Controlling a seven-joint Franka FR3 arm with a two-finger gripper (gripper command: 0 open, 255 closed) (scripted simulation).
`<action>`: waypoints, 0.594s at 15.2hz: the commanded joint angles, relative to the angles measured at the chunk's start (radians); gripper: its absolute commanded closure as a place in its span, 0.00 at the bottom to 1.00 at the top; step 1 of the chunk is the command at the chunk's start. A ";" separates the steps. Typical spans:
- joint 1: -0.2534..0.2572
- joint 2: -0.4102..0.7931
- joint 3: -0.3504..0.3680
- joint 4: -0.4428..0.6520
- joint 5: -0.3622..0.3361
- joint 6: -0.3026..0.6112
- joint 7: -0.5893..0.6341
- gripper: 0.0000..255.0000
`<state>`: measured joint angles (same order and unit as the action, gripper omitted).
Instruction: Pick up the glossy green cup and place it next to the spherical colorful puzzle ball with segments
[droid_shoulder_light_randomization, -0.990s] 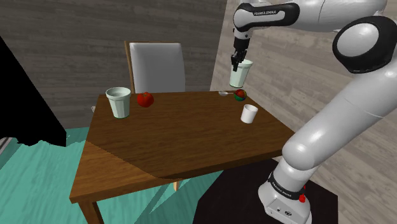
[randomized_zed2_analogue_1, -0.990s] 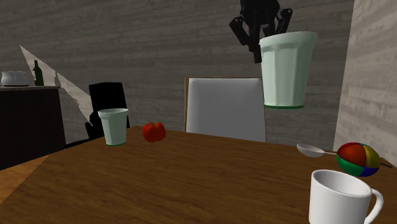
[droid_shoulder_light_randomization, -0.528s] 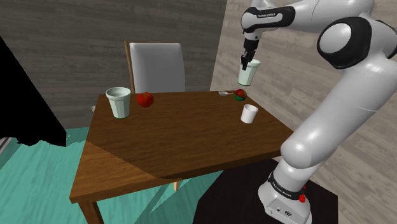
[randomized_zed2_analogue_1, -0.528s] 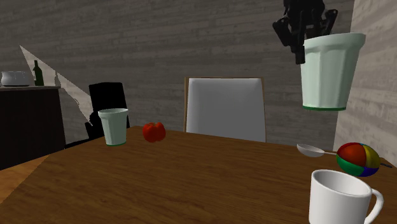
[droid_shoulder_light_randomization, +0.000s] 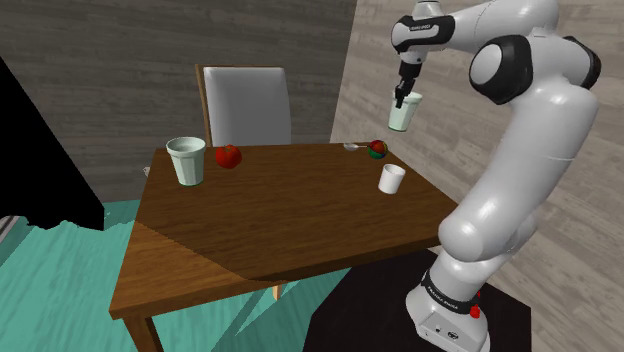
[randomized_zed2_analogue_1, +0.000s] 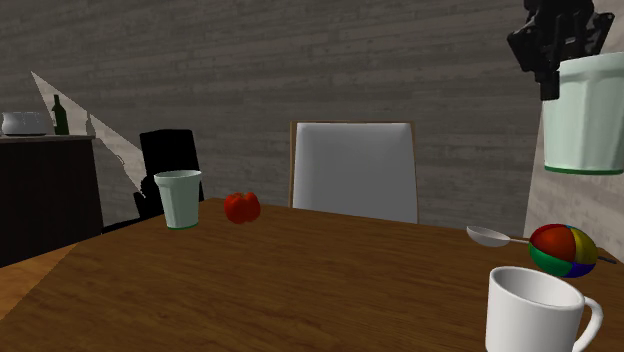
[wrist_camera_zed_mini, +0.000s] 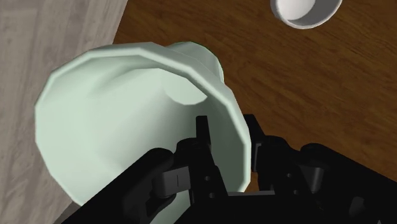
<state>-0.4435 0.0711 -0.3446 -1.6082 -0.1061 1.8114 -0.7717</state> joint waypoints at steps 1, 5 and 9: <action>-0.029 0.064 -0.021 0.082 0.031 -0.015 -0.054 1.00; -0.102 0.192 -0.051 0.243 0.099 -0.048 -0.155 1.00; -0.118 0.213 -0.053 0.231 0.110 -0.014 -0.171 1.00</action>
<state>-0.5614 0.2872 -0.3974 -1.3608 0.0043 1.7821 -0.9414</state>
